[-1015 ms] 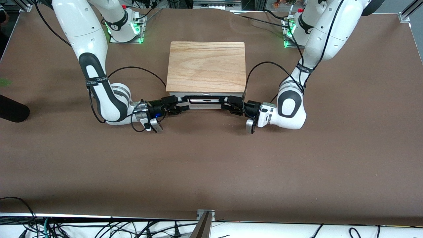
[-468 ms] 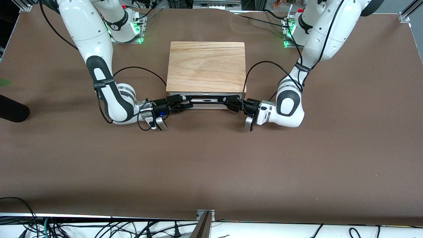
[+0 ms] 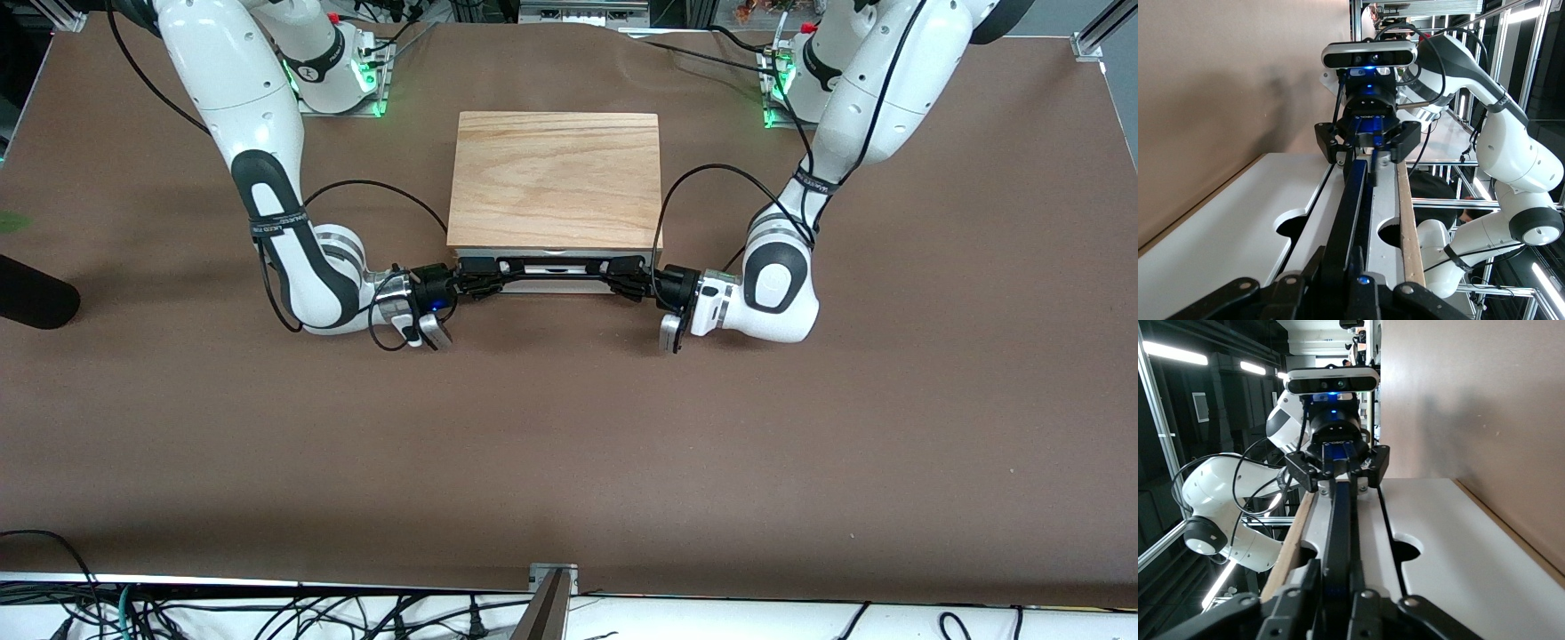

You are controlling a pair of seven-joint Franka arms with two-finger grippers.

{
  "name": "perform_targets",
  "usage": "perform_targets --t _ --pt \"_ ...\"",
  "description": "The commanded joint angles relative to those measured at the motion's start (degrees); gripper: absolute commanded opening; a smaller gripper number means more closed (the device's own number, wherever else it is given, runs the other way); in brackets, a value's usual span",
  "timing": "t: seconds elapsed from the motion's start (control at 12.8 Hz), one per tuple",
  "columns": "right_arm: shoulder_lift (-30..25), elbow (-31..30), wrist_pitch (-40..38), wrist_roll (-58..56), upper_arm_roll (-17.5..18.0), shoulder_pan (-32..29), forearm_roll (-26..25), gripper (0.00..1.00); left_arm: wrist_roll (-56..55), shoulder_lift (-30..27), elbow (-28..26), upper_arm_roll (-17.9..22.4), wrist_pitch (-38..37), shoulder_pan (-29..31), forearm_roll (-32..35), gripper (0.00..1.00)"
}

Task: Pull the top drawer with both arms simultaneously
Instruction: 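Pull the handle outward with both grippers, sliding the white drawer open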

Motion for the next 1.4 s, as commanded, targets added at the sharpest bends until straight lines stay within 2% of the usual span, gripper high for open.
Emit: perform_targets --t 0.0,0.23,0.39,0.94,1.33 --pt "-0.4 -0.5 -1.3 -1.1 -0.2 0.2 1.2 0.18 1.6 -1.4 -1.0 -0.2 -2.1 0.6 -1.9 0.00" --pt "-0.4 -0.1 -0.7 -1.4 -0.2 0.1 1.3 0.16 0.5 -1.2 -0.4 -0.1 -2.0 0.4 -2.0 0.00" --pt "0.4 1.8 -0.4 -0.6 -0.3 -0.2 2.1 0.16 -3.0 -0.1 2.4 -0.1 -1.9 0.3 -2.0 0.00" --pt "7.9 15.8 1.2 6.3 -0.9 -1.9 4.9 0.16 -12.3 8.7 17.7 0.0 -1.5 -0.3 -1.4 0.00" --pt "12.4 26.8 5.8 14.2 -0.9 -3.2 5.6 0.16 -14.8 18.0 30.9 0.4 1.6 -0.5 -0.9 0.00"
